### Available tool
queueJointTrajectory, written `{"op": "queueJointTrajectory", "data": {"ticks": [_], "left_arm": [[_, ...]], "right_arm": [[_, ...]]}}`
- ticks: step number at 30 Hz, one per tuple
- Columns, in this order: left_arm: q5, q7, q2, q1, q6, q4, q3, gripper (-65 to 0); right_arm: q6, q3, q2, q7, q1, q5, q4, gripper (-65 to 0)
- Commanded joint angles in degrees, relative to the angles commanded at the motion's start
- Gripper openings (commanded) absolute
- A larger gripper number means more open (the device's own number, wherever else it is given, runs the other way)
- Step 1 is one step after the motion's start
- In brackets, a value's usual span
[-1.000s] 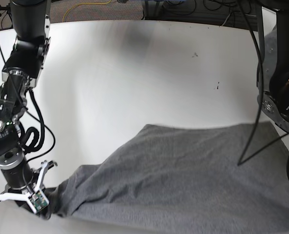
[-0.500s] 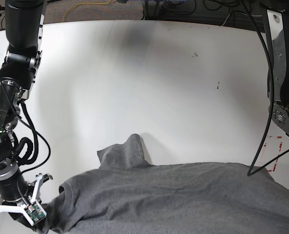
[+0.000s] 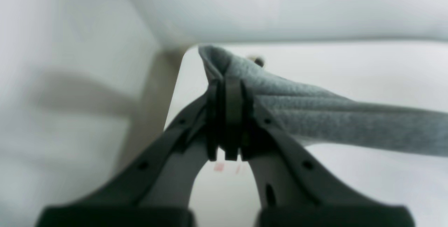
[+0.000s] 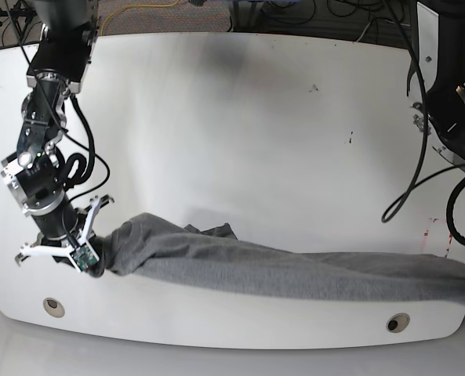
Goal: Fold the T-shirt properly
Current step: 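Lay the shirt down flat, pulling it taut between both grippers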
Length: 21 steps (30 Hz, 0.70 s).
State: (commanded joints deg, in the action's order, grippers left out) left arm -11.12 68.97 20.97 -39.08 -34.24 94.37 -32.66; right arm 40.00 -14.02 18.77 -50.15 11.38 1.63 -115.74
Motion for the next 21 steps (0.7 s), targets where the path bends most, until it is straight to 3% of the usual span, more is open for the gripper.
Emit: {"op": "queueJointTrajectory", "data": {"ticks": [5,12,21], "left_arm": [[-0.09,0.0,-0.09,8.0,-0.35,3.16,-1.32,-65.0],[0.0,0.0,-1.76,17.14,-4.13,4.04,-4.31,-65.0],[0.0,0.0,-2.11,26.2,-5.76,4.04,-6.86,-65.0]], "right_arm": [[0.0,-0.44,-2.73,0.0,-6.51,0.18,0.09,-64.8],[0.0,-0.35,-7.47,0.0,-14.07,0.18,0.09,-64.8],[0.0,-0.35,-10.29,0.0,-19.25,0.18,0.18,-64.8]]}}
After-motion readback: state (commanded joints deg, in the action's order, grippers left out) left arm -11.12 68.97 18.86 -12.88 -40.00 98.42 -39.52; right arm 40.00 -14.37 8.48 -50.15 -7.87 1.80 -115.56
